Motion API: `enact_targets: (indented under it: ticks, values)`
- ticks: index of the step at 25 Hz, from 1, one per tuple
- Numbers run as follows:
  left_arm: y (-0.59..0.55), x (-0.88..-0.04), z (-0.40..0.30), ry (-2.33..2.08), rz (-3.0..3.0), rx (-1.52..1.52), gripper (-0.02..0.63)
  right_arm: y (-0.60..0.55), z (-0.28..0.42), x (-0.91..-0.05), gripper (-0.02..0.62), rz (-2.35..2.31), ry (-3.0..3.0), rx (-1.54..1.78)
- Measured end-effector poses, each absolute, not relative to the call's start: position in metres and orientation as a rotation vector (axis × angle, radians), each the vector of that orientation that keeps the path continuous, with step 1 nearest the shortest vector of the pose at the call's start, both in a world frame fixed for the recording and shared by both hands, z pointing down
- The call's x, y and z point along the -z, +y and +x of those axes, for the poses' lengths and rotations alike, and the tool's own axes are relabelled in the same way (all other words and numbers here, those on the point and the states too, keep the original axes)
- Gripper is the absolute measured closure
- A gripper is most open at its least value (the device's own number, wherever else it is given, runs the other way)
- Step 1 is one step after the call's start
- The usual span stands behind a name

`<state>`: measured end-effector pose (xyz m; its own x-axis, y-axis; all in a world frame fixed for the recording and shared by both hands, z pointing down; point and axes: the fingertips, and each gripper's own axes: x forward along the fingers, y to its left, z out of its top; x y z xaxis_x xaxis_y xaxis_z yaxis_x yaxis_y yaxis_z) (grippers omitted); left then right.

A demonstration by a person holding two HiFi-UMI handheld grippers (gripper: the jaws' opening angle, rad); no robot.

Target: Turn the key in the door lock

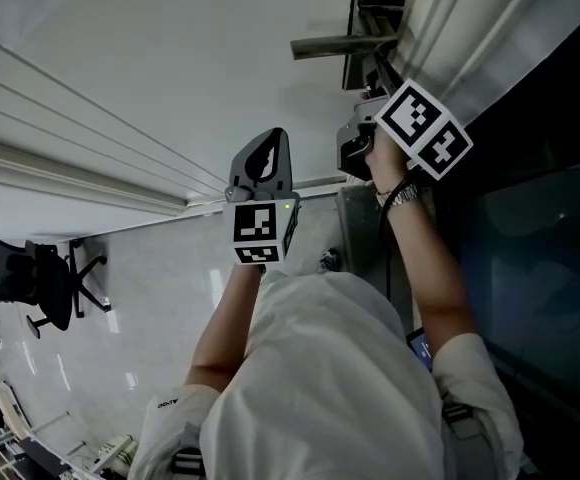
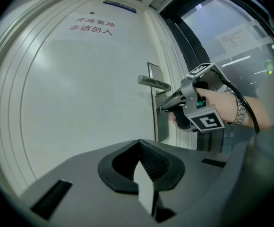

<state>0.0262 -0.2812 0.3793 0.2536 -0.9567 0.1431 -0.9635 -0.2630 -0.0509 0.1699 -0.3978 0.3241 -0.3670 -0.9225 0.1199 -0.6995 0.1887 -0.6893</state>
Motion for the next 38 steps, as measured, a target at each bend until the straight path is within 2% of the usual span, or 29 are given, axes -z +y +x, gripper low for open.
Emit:
enact_targets:
  ticks: [7,16,25,28,33,38]
  values:
    - [-0.285,-0.376,0.029,-1.915,2.430,-0.193,0.600,-0.399,0.172,-0.326,0.578,-1.275,1.876,1.256]
    - [-0.289,-0.376,0.027,-1.856,2.473,-0.181,0.600,-0.397,0.172,-0.328,0.571,-1.182,1.760,1.332]
    - [-0.290,-0.385,-0.011,-1.804,2.491,-0.164,0.600,-0.360,0.156,-0.344,0.565,-1.409,2.232,0.965]
    - [-0.288,-0.389,-0.026,-1.772,2.517,-0.144,0.600,-0.336,0.139,-0.358,0.591,-1.517,2.397,0.758]
    - [-0.282,-0.405,-0.045,-1.675,2.570,-0.137,0.600,-0.298,0.107,-0.389,0.591,-1.674,2.606,0.382]
    - [-0.282,-0.429,-0.066,-1.561,2.609,-0.157,0.600,-0.277,0.078,-0.423,0.591,-1.760,2.662,0.355]
